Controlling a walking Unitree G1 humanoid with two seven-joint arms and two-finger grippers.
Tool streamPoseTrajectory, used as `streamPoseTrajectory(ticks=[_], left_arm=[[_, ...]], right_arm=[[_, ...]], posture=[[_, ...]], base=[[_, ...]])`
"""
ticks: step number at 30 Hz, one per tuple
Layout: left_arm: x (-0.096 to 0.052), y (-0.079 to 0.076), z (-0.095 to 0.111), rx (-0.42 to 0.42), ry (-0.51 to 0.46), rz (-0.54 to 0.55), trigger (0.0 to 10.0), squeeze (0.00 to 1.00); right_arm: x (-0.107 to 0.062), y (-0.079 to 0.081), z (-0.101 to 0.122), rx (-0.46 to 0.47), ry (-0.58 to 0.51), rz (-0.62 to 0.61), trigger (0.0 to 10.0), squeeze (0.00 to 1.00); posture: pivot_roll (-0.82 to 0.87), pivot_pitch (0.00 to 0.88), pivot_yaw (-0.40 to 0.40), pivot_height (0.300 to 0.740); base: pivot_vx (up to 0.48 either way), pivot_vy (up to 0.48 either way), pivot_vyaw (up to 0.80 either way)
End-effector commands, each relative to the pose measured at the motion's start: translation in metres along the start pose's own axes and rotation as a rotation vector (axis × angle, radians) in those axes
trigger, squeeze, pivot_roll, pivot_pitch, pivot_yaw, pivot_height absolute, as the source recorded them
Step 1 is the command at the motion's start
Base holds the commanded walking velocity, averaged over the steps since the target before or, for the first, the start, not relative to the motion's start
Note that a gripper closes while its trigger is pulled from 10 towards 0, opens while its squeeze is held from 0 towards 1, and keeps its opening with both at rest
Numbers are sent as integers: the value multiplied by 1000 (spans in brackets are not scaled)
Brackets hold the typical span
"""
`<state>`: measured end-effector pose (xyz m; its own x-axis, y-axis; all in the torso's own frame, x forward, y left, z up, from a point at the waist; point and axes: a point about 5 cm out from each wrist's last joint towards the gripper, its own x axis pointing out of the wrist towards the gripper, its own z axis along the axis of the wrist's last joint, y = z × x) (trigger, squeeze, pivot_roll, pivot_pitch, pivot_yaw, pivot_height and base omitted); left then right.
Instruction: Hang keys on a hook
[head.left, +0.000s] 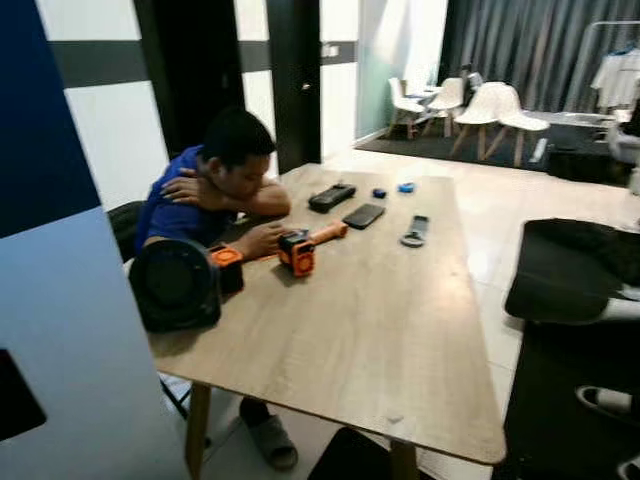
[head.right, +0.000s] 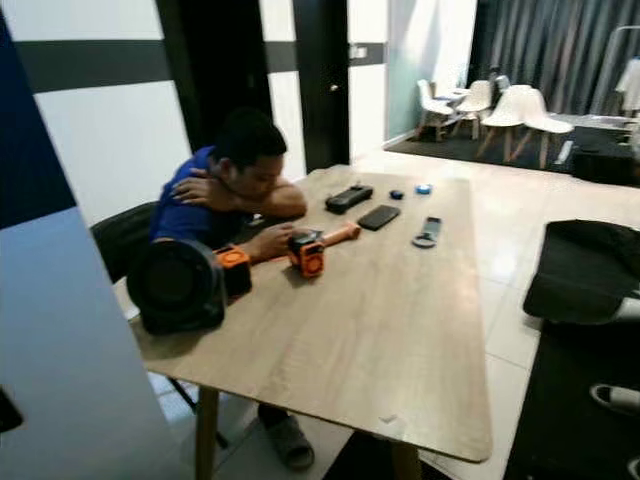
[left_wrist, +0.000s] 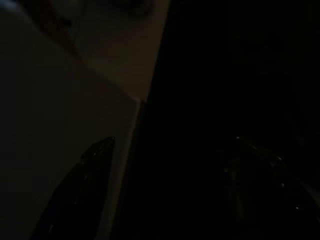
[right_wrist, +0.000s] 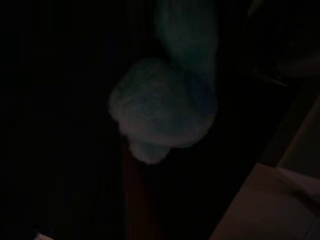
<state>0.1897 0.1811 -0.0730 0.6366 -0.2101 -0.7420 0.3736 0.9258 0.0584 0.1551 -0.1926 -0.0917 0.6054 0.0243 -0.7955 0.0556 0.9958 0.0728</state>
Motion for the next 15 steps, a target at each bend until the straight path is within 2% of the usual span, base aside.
streamPoseTrajectory(ticks=[1,15], left_arm=[[-1,-1,-2,-6,-3,6,10000,0],[-2,-3,-5,-22,-13,7,10000,0]], right_arm=[[0,1,-2,2,5,6,10000,0],[-1,2,-6,-3,16,14,10000,0]], posture=[[51,0,11,740],[56,0,4,740]], base=[[0,0,800],[0,0,800]])
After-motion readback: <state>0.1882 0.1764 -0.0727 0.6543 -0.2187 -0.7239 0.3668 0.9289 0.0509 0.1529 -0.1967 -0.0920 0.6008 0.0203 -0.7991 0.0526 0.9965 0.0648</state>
